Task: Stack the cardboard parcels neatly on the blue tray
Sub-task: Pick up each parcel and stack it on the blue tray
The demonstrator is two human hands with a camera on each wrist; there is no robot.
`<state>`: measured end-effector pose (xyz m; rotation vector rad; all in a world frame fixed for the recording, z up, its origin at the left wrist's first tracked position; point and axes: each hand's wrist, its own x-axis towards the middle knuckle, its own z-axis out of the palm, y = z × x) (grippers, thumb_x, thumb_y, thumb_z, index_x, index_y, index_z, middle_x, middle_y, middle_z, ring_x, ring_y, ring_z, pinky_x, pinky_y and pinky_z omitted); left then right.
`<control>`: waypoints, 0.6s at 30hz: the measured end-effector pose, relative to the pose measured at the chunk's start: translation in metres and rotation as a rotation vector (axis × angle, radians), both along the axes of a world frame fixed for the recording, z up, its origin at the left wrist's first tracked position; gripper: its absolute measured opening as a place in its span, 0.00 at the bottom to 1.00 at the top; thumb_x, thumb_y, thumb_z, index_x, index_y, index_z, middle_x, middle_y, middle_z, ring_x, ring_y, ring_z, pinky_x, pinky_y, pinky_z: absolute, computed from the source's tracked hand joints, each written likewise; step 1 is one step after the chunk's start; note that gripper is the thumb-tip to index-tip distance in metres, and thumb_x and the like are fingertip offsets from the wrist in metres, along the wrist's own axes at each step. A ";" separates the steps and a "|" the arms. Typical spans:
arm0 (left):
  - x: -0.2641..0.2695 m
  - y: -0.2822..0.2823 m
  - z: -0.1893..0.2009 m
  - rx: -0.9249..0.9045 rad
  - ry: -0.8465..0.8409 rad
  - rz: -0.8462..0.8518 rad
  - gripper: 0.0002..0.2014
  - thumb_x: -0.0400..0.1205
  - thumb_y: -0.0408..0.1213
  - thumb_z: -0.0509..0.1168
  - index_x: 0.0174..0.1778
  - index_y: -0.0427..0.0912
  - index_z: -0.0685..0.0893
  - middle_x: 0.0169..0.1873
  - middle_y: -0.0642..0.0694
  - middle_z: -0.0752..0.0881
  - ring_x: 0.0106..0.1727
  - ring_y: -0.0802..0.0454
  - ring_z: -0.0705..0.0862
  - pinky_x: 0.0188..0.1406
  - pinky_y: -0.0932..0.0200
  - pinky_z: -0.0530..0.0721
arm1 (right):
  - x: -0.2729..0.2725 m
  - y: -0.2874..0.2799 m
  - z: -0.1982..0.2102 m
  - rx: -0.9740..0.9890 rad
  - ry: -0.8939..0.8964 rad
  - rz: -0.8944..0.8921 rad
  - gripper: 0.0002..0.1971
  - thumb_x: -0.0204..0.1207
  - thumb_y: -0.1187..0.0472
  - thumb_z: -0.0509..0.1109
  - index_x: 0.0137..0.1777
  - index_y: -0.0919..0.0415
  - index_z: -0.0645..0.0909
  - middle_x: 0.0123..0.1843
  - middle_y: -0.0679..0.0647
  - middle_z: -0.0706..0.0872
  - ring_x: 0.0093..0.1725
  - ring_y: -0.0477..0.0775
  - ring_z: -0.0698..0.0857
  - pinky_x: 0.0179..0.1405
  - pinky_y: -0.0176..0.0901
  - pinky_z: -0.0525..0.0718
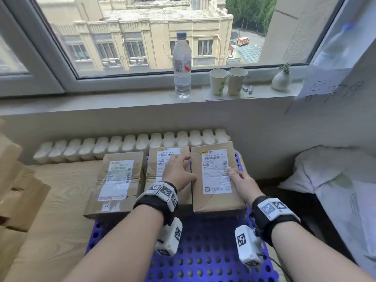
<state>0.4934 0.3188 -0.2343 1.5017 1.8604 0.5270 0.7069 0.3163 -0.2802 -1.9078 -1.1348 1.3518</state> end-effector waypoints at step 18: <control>-0.005 0.013 -0.013 -0.006 -0.093 0.057 0.39 0.67 0.32 0.82 0.75 0.50 0.78 0.63 0.53 0.68 0.66 0.49 0.75 0.72 0.51 0.78 | -0.018 0.028 0.009 -0.046 -0.213 0.135 0.20 0.88 0.51 0.58 0.73 0.62 0.74 0.68 0.58 0.82 0.66 0.60 0.80 0.64 0.47 0.74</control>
